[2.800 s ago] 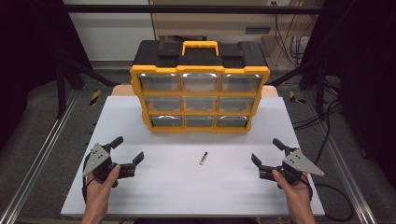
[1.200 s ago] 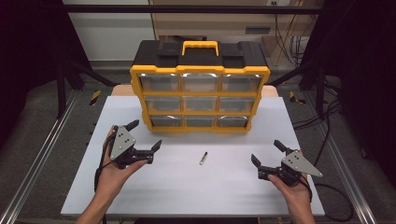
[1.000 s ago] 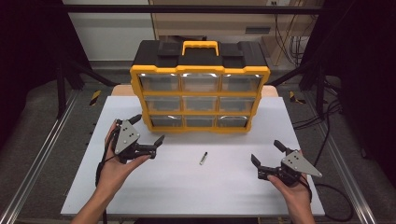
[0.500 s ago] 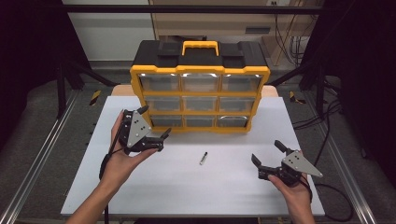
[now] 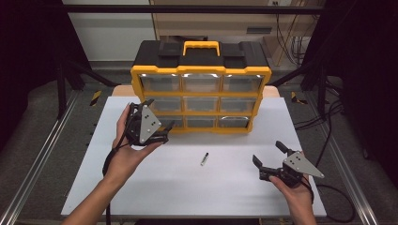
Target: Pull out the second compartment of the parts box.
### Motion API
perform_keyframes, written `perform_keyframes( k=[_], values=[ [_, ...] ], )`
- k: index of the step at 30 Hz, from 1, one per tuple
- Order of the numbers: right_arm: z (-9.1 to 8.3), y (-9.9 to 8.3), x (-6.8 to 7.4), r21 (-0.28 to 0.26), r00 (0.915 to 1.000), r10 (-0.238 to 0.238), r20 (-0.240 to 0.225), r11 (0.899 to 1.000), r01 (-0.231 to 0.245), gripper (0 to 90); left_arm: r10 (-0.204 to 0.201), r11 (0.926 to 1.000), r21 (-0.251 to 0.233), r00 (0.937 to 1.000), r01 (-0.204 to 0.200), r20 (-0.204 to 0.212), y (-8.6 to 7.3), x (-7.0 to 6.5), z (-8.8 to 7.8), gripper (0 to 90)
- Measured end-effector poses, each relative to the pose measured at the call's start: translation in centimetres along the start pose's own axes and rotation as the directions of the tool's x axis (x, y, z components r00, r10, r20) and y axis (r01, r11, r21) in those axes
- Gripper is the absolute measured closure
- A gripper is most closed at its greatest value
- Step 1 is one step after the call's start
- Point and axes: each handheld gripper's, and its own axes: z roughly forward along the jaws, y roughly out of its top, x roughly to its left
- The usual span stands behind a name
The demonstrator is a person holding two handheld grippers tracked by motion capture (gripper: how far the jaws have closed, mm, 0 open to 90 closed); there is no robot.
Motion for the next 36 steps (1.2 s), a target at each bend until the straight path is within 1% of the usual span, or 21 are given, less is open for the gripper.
perform_keyframes(
  k=[5,8,9,10,15,16,18,19,20,21,22,23,24,26,27,29,32,33,34,35,36],
  values=[
    [0.0,0.0,0.0,-0.001,1.0000,-0.001,-0.001,1.000,0.001,3.1,0.019,0.9998,0.007,0.9997,-0.019,-0.012,0.5,0.1,0.4,16.0],
    [-0.1,0.1,0.0,-0.001,1.0000,0.007,-0.002,1.000,-0.007,3.1,0.055,0.9985,0.007,0.9983,-0.055,-0.019,1.0,0.0,0.7,17.5],
    [-0.1,0.1,0.0,-0.001,1.0000,0.007,-0.002,1.000,-0.007,3.1,0.055,0.9985,0.007,0.9983,-0.055,-0.019,1.0,0.0,0.7,17.7],
    [-0.1,0.1,0.0,-0.001,1.0000,0.007,-0.003,1.000,-0.007,3.2,0.069,0.9976,0.005,0.9974,-0.069,-0.020,1.4,-0.1,0.9,18.0],
    [0.0,0.1,0.0,0.000,1.0000,0.006,-0.001,1.000,-0.006,3.2,0.113,0.9936,0.003,0.9931,-0.113,-0.030,2.1,-0.2,1.3,21.2],
    [0.0,0.1,0.0,0.000,1.0000,0.006,-0.001,1.000,-0.006,3.2,0.113,0.9936,0.003,0.9931,-0.113,-0.030,2.1,-0.2,1.3,21.8],
    [-0.1,0.1,0.0,-0.002,1.0000,0.004,0.000,1.000,-0.004,3.3,0.143,0.9897,0.006,0.9891,-0.143,-0.036,2.4,-0.3,1.4,22.8],
    [-0.1,0.1,0.0,-0.002,1.0000,0.004,0.000,1.000,-0.004,3.2,0.170,0.9854,0.013,0.9847,-0.170,-0.036,2.7,-0.5,1.6,24.2],
    [-0.1,0.1,0.0,-0.002,1.0000,0.004,0.000,1.000,-0.004,3.2,0.170,0.9854,0.013,0.9847,-0.170,-0.036,2.7,-0.5,1.6,25.2],
    [-0.1,0.1,0.0,-0.002,1.0000,0.005,0.001,1.000,-0.005,3.2,0.185,0.9827,0.018,0.9821,-0.184,-0.036,2.8,-0.6,1.7,25.2],
    [-0.1,0.1,0.0,-0.003,1.0000,0.006,0.000,1.000,-0.006,3.3,0.201,0.9794,0.024,0.9787,-0.201,-0.038,2.9,-0.7,1.9,28.0],
    [-0.1,0.1,0.0,-0.003,1.0000,0.006,0.000,1.000,-0.006,3.3,0.216,0.9762,0.027,0.9756,-0.215,-0.039,3.0,-0.8,2.0,28.0],
    [-0.1,0.1,0.0,-0.003,1.0000,0.006,0.000,1.000,-0.006,3.4,0.235,0.9718,0.031,0.9708,-0.234,-0.046,3.2,-1.0,2.2,30.3],
    [-0.1,0.1,0.0,-0.003,1.0000,0.006,0.000,1.000,-0.006,3.4,0.254,0.9672,0.029,0.9658,-0.252,-0.054,3.4,-1.1,2.5,31.9],
    [-0.1,0.1,0.0,-0.003,1.0000,0.006,0.000,1.000,-0.006,3.4,0.254,0.9672,0.029,0.9658,-0.252,-0.054,3.4,-1.1,2.5,33.3],
    [-0.1,0.1,0.0,-0.004,1.0000,0.006,0.000,1.000,-0.006,3.4,0.279,0.9602,0.031,0.9581,-0.278,-0.064,3.5,-1.3,2.8,34.6],
    [-0.2,0.1,0.0,-0.004,1.0000,0.010,0.001,1.000,-0.010,3.6,0.303,0.9531,0.030,0.9499,-0.301,-0.079,3.9,-1.5,3.3,38.6],
    [-0.2,0.1,-0.1,-0.003,1.0000,0.008,0.001,1.000,-0.008,3.7,0.308,0.9514,0.031,0.9481,-0.306,-0.079,4.0,-1.5,3.4,39.9],
    [-0.2,0.1,0.0,-0.002,1.0000,0.009,0.001,1.000,-0.009,3.7,0.308,0.9514,0.031,0.9481,-0.306,-0.079,4.0,-1.5,3.4,41.1],
    [-0.2,0.1,0.0,-0.002,1.0000,0.009,0.001,1.000,-0.009,3.7,0.319,0.9477,0.034,0.9440,-0.317,-0.083,4.1,-1.5,3.6,41.1],
    [-0.2,0.1,0.0,-0.002,1.0000,0.009,0.000,1.000,-0.009,3.7,0.343,0.9393,0.041,0.9354,-0.341,-0.087,4.3,-1.5,3.8,43.7]
  ],
)
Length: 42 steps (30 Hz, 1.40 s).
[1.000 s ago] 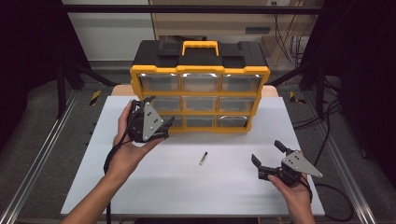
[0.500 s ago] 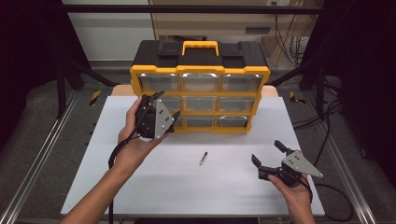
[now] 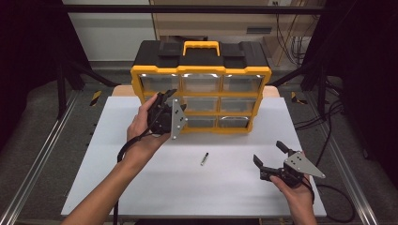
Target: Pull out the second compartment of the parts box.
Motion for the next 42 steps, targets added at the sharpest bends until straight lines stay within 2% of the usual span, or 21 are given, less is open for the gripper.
perform_keyframes(
  k=[4,5,6,7,9,11,12,13,14,19,27,29,30,33,36,38,42],
  values=[
    [0.0,0.0,0.0,0.000,1.0000,0.001,0.000,1.000,-0.001,3.7,0.031,0.9995,0.006,0.9994,-0.031,-0.016,0.3,0.1,0.3,47.7],
    [0.0,0.0,0.0,0.000,1.0000,0.001,0.001,1.000,-0.001,3.8,0.058,0.9983,0.007,0.9977,-0.058,-0.036,0.5,0.2,0.5,49.1],
    [0.0,0.0,0.0,0.000,1.0000,0.001,0.001,1.000,-0.001,3.8,0.058,0.9983,0.007,0.9977,-0.058,-0.036,0.5,0.2,0.5,49.9],
    [0.0,0.0,0.0,0.001,1.0000,0.003,0.004,1.000,-0.003,3.8,0.087,0.9962,0.006,0.9944,-0.087,-0.059,0.8,0.4,0.7,50.8],
    [0.0,0.0,-0.1,0.000,1.0000,0.005,0.004,1.000,-0.005,3.8,0.100,0.9950,0.005,0.9925,-0.100,-0.071,0.9,0.4,0.7,51.7],
    [0.0,0.0,-0.1,-0.001,1.0000,0.005,0.005,1.000,-0.005,3.8,0.145,0.9894,0.010,0.9846,-0.145,-0.097,1.4,0.5,0.9,53.2],
    [0.0,0.0,-0.1,-0.001,1.0000,0.005,0.005,1.000,-0.005,3.8,0.145,0.9894,0.010,0.9846,-0.145,-0.097,1.4,0.5,0.9,53.5],
    [0.0,0.0,-0.1,0.000,1.0000,0.006,0.005,1.000,-0.006,3.8,0.171,0.9852,0.009,0.9795,-0.171,-0.106,1.7,0.4,1.0,54.1],
    [0.0,0.0,-0.1,0.001,1.0000,0.008,0.004,1.000,-0.008,3.8,0.171,0.9852,0.009,0.9795,-0.171,-0.106,1.7,0.4,1.0,54.5],
    [0.0,0.0,-0.1,0.000,1.0000,0.006,0.004,1.000,-0.006,3.8,0.199,0.9799,0.012,0.9719,-0.199,-0.126,2.2,0.3,1.4,56.2],
    [0.0,-0.1,-0.1,0.003,0.9999,0.010,0.004,1.000,-0.010,3.8,0.207,0.9782,0.011,0.9688,-0.208,-0.136,2.5,0.4,1.9,56.7],
    [0.0,-0.1,-0.1,0.004,0.9999,0.011,0.004,1.000,-0.011,3.8,0.216,0.9764,0.015,0.9664,-0.216,-0.140,2.5,0.4,2.0,56.8],
    [0.0,-0.1,-0.1,0.005,0.9999,0.011,0.003,1.000,-0.011,3.9,0.229,0.9733,0.022,0.9623,-0.228,-0.146,2.6,0.3,2.1,56.7],
    [0.0,-0.1,-0.1,0.006,0.9999,0.010,0.002,1.000,-0.010,3.8,0.237,0.9714,0.023,0.9594,-0.236,-0.153,2.7,0.3,2.2,57.0],
    [0.0,-0.1,-0.1,0.004,1.0000,0.009,0.003,1.000,-0.009,3.9,0.256,0.9664,0.025,0.9521,-0.256,-0.166,2.8,0.2,2.3,57.4],
    [0.0,-0.1,-0.1,0.005,0.9999,0.012,0.003,1.000,-0.012,3.8,0.264,0.9644,0.027,0.9504,-0.263,-0.165,2.9,0.1,2.4,57.5],
    [0.0,-0.1,-0.1,0.005,0.9999,0.013,0.002,1.000,-0.013,3.9,0.293,0.9560,0.034,0.9395,-0.291,-0.178,3.2,-0.1,2.5,57.8]
  ],
)
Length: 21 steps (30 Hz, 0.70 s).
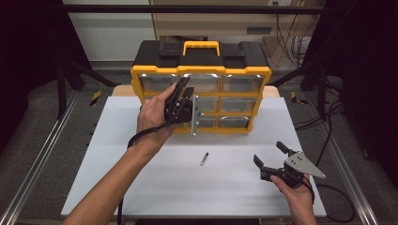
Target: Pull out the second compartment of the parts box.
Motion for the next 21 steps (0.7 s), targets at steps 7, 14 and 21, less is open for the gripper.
perform_keyframes(
  k=[7,14,21],
  values=[
    [0.02,-0.02,-0.01,0.001,1.0000,-0.002,-0.002,1.000,0.002,3.8,0.007,1.0000,0.002,0.9999,-0.007,-0.008,0.36,-0.05,0.26,58.2],
    [-0.03,0.00,-0.04,-0.001,1.0000,-0.001,-0.002,1.000,0.001,3.8,0.035,0.9992,0.019,0.9993,-0.035,-0.015,0.39,-0.34,0.60,58.4],
    [-0.03,0.00,-0.06,-0.001,1.0000,-0.001,-0.001,1.000,0.001,3.9,0.048,0.9984,0.030,0.9986,-0.047,-0.023,0.42,-0.46,0.86,58.9]
  ],
)
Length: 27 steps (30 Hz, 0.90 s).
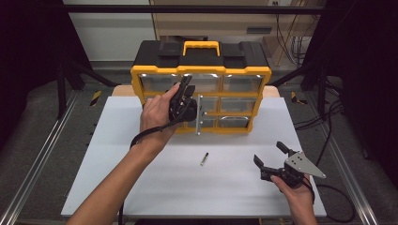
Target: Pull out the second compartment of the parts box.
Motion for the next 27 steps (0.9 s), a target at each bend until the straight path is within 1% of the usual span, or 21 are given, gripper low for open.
perform_keyframes(
  k=[10,14,17,20,24,27],
  values=[
    [-0.01,0.00,-0.01,-0.002,1.0000,0.004,-0.002,1.000,-0.004,3.9,0.034,0.9993,0.014,0.9993,-0.033,-0.018,0.14,-0.27,0.21,60.2],
    [0.00,0.00,-0.02,-0.001,1.0000,0.004,-0.003,1.000,-0.004,4.0,0.037,0.9992,0.017,0.9988,-0.036,-0.032,0.19,-0.36,0.38,62.2],
    [-0.04,0.01,-0.05,-0.002,1.0000,0.004,-0.002,1.000,-0.004,4.0,0.057,0.9980,0.029,0.9971,-0.056,-0.049,0.29,-0.52,0.49,63.5],
    [-0.06,0.01,-0.08,-0.002,1.0000,0.005,-0.002,1.000,-0.005,4.2,0.065,0.9975,0.032,0.9963,-0.064,-0.057,0.31,-0.60,0.53,64.4],
    [-0.22,0.03,-0.18,-0.002,1.0000,0.008,0.001,1.000,-0.008,4.2,0.081,0.9955,0.054,0.9943,-0.078,-0.069,0.38,-0.69,0.60,66.6],
    [-0.26,0.05,-0.22,-0.004,0.9999,0.010,0.001,1.000,-0.010,4.3,0.085,0.9947,0.065,0.9934,-0.080,-0.077,0.47,-0.76,0.62,67.9]
  ],
)
